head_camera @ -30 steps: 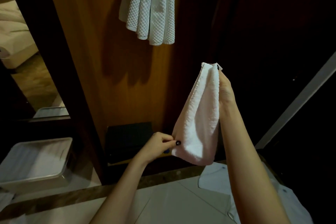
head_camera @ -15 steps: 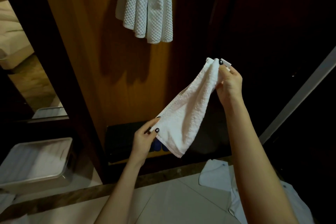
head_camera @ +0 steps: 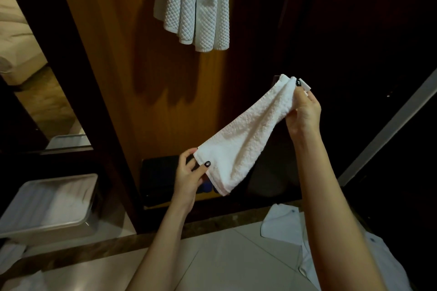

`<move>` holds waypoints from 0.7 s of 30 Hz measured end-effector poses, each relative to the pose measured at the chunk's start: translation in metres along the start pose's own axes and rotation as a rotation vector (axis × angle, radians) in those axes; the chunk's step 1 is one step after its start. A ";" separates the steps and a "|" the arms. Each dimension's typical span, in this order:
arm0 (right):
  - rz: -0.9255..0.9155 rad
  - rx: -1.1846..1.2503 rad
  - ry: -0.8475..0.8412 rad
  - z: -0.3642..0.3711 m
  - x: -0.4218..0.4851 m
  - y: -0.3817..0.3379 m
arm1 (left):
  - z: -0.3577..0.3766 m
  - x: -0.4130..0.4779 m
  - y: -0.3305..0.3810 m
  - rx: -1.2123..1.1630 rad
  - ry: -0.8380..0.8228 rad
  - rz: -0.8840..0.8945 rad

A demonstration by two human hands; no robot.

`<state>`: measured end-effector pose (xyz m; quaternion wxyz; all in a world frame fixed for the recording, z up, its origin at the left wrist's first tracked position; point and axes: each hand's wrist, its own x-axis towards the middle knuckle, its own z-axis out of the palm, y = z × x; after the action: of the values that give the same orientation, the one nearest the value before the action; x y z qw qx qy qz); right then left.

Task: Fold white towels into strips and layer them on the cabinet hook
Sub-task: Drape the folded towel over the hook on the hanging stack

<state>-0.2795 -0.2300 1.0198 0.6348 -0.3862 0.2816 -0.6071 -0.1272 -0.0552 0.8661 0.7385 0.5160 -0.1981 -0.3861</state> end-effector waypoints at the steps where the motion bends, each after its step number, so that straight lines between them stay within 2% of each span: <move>1: 0.004 0.003 0.004 -0.001 -0.001 0.001 | -0.002 0.001 -0.002 -0.008 0.015 0.003; 7: 0.014 0.007 0.009 -0.004 -0.005 0.006 | -0.001 0.002 -0.008 -0.010 0.118 0.069; 11: -0.008 -0.027 0.008 -0.004 -0.008 0.013 | 0.004 0.005 -0.010 -0.178 0.248 -0.099; 13: -0.012 -0.041 0.008 -0.003 -0.009 0.016 | 0.005 0.005 -0.013 -0.178 0.228 -0.146; 17: -0.015 -0.034 0.010 -0.003 -0.010 0.018 | 0.000 0.004 -0.016 -0.088 0.182 -0.101; 21: -0.012 -0.015 0.029 -0.004 -0.010 0.020 | -0.008 0.005 -0.018 -0.071 -0.006 -0.161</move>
<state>-0.2726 -0.2210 1.0002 0.6240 -0.3839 0.2932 -0.6142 -0.1252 -0.0573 0.8459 0.7223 0.5027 -0.1442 -0.4525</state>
